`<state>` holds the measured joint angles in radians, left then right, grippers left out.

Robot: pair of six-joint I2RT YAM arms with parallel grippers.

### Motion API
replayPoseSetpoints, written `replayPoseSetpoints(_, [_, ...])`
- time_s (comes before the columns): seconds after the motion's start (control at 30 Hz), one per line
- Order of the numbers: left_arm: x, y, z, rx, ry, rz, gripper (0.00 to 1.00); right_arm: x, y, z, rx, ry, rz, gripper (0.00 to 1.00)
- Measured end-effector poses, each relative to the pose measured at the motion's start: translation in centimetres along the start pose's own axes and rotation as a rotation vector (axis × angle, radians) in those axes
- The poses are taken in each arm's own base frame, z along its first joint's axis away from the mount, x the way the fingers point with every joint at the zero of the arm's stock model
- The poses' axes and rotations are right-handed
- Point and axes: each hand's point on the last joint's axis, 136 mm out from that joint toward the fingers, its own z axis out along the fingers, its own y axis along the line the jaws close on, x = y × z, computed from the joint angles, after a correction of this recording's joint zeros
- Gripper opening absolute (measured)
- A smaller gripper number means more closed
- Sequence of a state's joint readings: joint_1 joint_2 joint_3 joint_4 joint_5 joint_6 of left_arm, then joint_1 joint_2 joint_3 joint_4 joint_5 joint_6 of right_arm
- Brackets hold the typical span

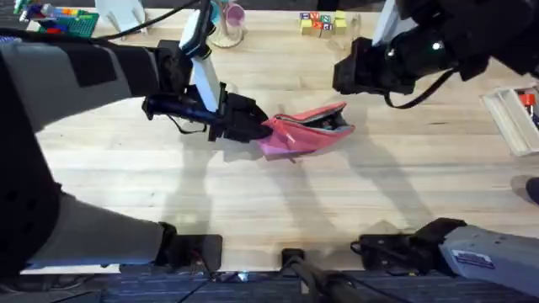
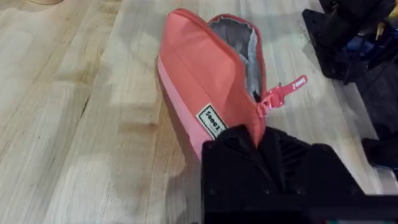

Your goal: Unzip the bag, pick up the pens from the table one at a time and place them inside, then zip the bag closed.

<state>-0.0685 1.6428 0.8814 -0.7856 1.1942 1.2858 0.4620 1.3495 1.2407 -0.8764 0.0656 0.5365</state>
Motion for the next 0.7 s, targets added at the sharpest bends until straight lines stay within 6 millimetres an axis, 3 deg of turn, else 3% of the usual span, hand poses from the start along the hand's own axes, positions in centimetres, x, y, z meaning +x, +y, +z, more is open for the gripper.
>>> replayPoseSetpoints(0.3, [0.1, 0.0, 0.0, -0.001, 0.004, 0.000, 0.042, 0.0, 0.0, -0.2, 0.010, -0.014, -0.045, 0.030])
replayPoseSetpoints(0.4, [0.1, 0.0, 0.0, -0.002, 0.005, 0.000, 0.042, 0.6, 1.9, -2.3, -0.050, -0.056, -0.098, 0.094])
replayPoseSetpoints(0.53, [0.1, 0.0, 0.0, -0.002, 0.006, 0.000, 0.042, 1.7, 4.0, -4.4, -0.118, -0.088, -0.164, 0.369])
replayPoseSetpoints(0.67, [0.1, 0.0, 0.0, -0.002, 0.006, 0.000, 0.042, 3.3, 6.1, -5.3, -0.172, -0.084, -0.238, 0.924])
replayPoseSetpoints(0.7, [0.1, 0.0, 0.0, -0.002, 0.006, 0.000, 0.042, 3.7, 6.5, -5.4, -0.180, -0.080, -0.255, 0.973])
